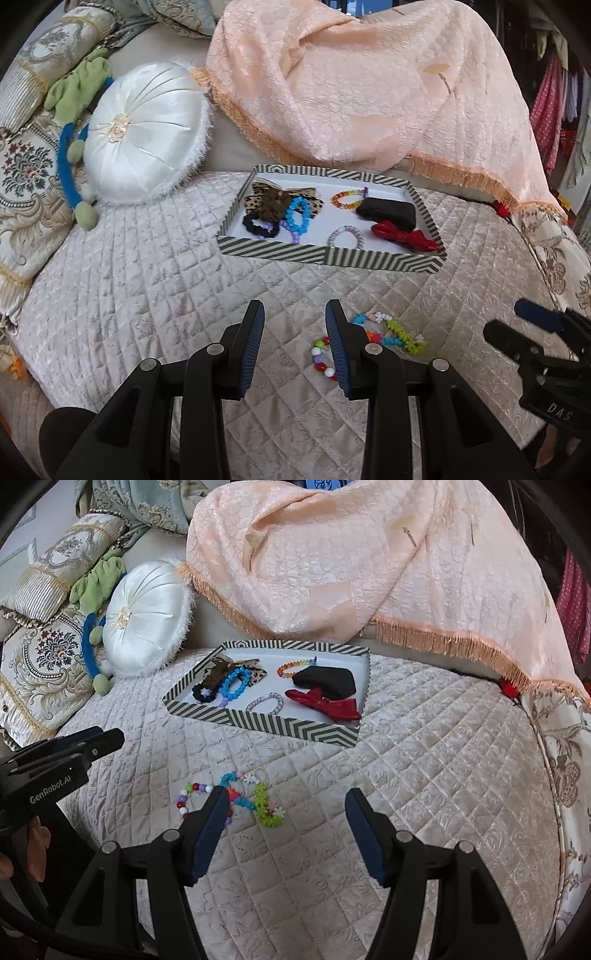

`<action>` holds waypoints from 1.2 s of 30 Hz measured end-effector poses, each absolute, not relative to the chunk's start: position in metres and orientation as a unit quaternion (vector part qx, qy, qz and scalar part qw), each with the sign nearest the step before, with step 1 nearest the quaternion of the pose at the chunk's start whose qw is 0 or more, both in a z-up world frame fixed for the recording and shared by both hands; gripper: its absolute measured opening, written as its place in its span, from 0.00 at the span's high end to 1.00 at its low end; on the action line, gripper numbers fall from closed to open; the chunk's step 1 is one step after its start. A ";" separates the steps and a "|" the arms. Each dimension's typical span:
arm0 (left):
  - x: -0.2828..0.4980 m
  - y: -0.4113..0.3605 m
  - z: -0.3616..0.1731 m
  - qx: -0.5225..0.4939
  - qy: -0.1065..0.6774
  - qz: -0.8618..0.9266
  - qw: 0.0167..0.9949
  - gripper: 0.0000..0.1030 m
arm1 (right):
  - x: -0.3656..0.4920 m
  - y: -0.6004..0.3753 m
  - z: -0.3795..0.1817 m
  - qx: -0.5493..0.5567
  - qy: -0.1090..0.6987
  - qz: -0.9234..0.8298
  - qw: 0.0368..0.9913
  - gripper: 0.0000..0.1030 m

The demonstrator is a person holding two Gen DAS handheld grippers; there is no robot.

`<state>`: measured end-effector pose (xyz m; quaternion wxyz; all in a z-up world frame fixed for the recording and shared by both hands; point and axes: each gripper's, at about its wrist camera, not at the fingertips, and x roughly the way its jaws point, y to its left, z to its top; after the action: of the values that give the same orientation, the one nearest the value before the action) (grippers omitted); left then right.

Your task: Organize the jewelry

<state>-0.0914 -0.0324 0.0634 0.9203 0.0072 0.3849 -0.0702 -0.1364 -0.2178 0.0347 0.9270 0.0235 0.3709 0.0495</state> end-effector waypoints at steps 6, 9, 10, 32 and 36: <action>-0.090 -0.042 0.045 0.026 0.404 -0.086 0.911 0.79 | -0.127 -0.220 0.032 0.032 0.373 0.047 0.926 0.33; -0.085 -0.041 0.037 0.023 0.413 -0.082 0.907 0.79 | -0.121 -0.218 0.025 0.034 0.381 0.047 0.923 0.33; -0.083 -0.040 0.034 0.019 0.417 -0.081 0.905 0.79 | -0.119 -0.217 0.023 0.036 0.384 0.050 0.921 0.33; -0.052 -0.024 -0.022 -0.039 0.508 -0.112 0.853 0.79 | -0.071 -0.206 -0.029 0.004 0.430 0.109 0.896 0.43; -0.052 -0.030 -0.022 -0.030 0.507 -0.116 0.854 0.79 | -0.066 -0.200 -0.034 -0.003 0.436 0.119 0.892 0.46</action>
<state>-0.0519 -0.0303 -0.0216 0.8536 -0.0299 0.5069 -0.1164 -0.0655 -0.2000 -0.0337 0.8921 -0.0026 0.4358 0.1189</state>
